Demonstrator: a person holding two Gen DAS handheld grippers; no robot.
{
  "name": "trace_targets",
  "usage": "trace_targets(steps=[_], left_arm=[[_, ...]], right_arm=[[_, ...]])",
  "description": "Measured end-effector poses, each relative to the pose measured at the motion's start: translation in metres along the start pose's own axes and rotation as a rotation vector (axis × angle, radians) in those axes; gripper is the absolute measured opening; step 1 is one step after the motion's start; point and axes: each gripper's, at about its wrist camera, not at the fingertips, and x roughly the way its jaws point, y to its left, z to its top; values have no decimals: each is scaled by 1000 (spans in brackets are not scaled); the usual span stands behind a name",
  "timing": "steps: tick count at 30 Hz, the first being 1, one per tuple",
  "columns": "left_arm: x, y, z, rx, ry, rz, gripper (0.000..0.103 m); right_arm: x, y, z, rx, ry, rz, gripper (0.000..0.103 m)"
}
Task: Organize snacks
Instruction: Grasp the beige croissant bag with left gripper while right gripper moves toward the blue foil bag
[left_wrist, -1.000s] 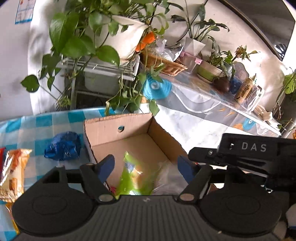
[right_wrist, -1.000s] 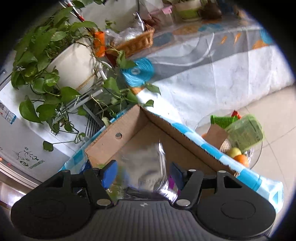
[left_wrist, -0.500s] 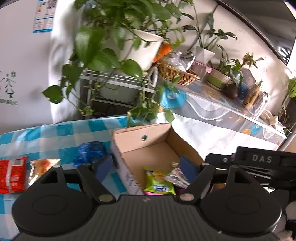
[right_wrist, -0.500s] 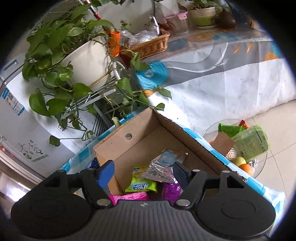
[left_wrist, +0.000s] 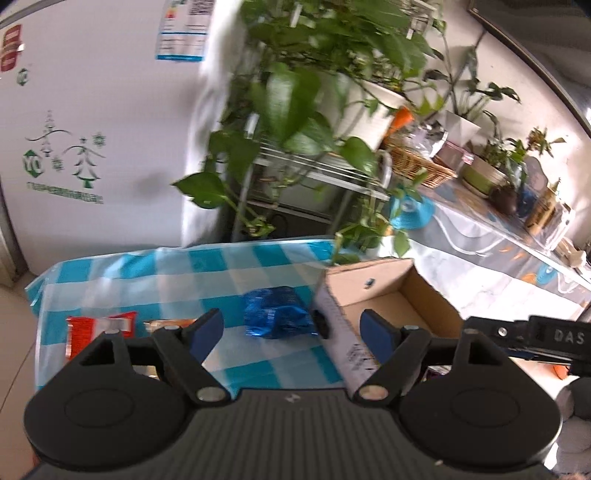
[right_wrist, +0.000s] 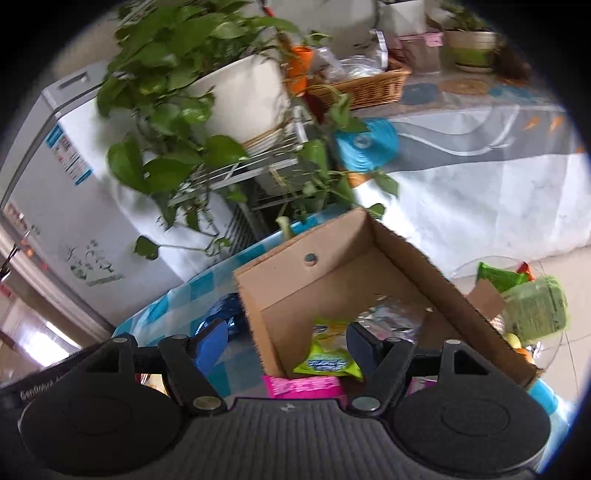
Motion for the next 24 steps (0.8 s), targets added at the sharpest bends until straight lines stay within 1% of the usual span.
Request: trace_targets(steps=[4,7,11,16,18,22,24], left_arm=[[-5,26,4,-10,-11,37,83],[-8,46,5,-20,-11,72,84],[-9,69,5,-32,7,95,85],[-4,94,3,-66,41,138,85],[0,96,-1,-58,62,124,85],[16,88,-12,-7,117,77,85],[28,85,-17,-13,152,57,85]], right_arm=[[3,14,-4,-56,2,31,77],[7,21,-6,-75,6,54,77],[10,31,-7,-90,14,87,77],[20,37,-9,-72,53,123,77],[23,39,-10,-56,66,142,77],[32,42,-10,-13,92,175,77],[36,45,-10,-6,97,180,77]])
